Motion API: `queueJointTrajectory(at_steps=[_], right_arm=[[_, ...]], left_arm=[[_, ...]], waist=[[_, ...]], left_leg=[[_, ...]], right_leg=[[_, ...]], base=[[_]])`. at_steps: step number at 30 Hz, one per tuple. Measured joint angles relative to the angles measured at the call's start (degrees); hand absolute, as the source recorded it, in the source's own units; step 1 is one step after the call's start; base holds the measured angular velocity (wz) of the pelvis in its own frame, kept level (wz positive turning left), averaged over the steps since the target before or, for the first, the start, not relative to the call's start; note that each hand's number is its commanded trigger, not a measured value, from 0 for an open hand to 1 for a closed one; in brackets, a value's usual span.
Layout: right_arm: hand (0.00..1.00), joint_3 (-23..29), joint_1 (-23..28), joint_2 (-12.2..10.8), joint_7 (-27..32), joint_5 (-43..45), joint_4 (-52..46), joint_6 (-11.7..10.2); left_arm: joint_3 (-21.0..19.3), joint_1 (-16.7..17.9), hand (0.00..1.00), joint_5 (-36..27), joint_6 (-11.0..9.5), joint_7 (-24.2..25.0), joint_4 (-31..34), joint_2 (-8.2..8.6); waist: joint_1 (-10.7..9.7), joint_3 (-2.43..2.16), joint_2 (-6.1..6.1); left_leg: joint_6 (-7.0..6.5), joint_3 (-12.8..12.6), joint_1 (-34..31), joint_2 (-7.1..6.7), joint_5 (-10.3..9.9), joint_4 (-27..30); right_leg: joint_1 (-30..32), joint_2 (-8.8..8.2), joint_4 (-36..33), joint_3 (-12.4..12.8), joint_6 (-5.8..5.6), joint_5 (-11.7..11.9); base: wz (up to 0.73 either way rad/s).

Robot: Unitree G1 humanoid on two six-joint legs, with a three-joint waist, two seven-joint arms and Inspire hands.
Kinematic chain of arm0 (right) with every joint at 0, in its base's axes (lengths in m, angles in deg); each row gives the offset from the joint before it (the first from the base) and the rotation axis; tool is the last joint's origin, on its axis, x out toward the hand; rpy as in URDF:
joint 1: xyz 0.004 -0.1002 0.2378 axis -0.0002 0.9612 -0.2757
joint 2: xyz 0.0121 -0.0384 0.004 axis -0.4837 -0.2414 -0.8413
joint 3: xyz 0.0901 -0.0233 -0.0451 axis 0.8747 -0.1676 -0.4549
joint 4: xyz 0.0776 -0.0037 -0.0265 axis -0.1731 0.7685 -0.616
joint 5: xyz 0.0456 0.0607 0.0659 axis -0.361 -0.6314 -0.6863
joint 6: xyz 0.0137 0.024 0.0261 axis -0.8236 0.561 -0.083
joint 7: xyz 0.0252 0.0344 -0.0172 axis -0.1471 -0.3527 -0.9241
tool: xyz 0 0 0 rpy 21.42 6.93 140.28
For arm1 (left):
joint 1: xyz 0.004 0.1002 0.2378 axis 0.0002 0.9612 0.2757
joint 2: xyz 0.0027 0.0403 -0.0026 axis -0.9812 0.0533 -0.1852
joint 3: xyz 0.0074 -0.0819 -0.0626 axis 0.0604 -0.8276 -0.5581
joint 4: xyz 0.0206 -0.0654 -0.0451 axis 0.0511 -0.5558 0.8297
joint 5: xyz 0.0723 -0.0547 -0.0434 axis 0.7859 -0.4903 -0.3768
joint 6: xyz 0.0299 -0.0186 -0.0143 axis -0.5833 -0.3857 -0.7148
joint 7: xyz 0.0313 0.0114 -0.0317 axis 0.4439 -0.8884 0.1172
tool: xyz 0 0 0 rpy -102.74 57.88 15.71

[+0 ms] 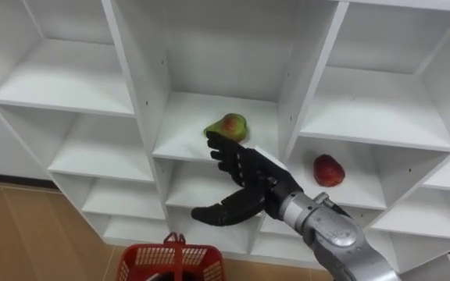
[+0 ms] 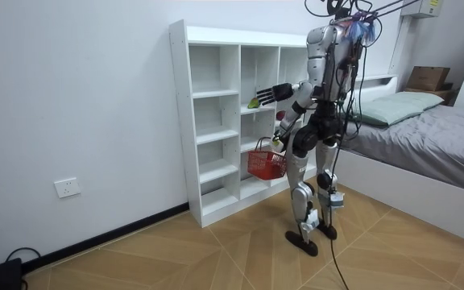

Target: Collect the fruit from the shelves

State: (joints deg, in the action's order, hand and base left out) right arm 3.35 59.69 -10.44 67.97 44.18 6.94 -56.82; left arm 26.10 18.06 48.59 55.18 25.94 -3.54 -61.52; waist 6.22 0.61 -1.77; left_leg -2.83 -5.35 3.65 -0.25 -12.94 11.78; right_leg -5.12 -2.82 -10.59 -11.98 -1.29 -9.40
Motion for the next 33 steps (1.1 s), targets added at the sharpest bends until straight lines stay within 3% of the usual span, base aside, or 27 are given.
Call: queueJointTrajectory(at_steps=[6,13,23,26,33], right_arm=[[0.0,0.02,0.0,0.02,0.65,5.48,-2.4,0.0],[0.0,0.25,-0.91,0.01,0.68,8.09,-4.24,-0.03],[0.0,0.37,-2.18,0.96,3.82,21.94,-4.34,-0.01],[0.0,0.74,-2.25,1.06,3.81,25.7,-5.84,0.12],[0.0,2.3,-3.37,0.61,5.01,28.48,-10.68,0.02]], left_arm=[[-2.5,0.74,1.0,0.0,-0.04,-0.11,-0.04,-0.03],[-3.61,0.35,1.0,0.02,-0.85,-1.39,-3.08,-0.06],[-4.81,0.42,1.0,-0.01,-1.47,-2.44,-3.26,0.07],[-5.7,0.39,1.0,-0.04,-2.03,-2.36,-3.69,0.01],[-5.88,0.36,1.0,-0.01,-3.9,-2.19,-5.25,-0.15]], waist=[[0.57,-0.32,0.9],[0.55,-0.26,1.35],[1.96,-0.11,0.47],[2.06,0.18,-0.28],[2.19,-0.22,-1.24]], left_leg=[[0.0,-0.51,0.83,0.05,0.0,-0.13],[0.02,-0.58,1.01,0.18,0.02,-0.83],[0.18,-0.61,1.1,0.28,0.12,-1.15],[0.23,-0.58,0.93,0.33,0.16,-1.07],[0.23,-0.53,1.03,0.33,0.15,-1.24]], right_leg=[[-0.06,0.07,0.01,0.87,0.0,0.0],[-0.3,0.24,-0.02,0.99,0.0,0.0],[-0.07,0.37,0.0,1.18,0.0,0.0],[0.14,0.4,-0.01,1.06,0.0,0.0],[0.15,0.38,0.06,0.99,0.0,0.0]], base=[[-0.05],[0.0],[0.0],[0.0],[0.0]])
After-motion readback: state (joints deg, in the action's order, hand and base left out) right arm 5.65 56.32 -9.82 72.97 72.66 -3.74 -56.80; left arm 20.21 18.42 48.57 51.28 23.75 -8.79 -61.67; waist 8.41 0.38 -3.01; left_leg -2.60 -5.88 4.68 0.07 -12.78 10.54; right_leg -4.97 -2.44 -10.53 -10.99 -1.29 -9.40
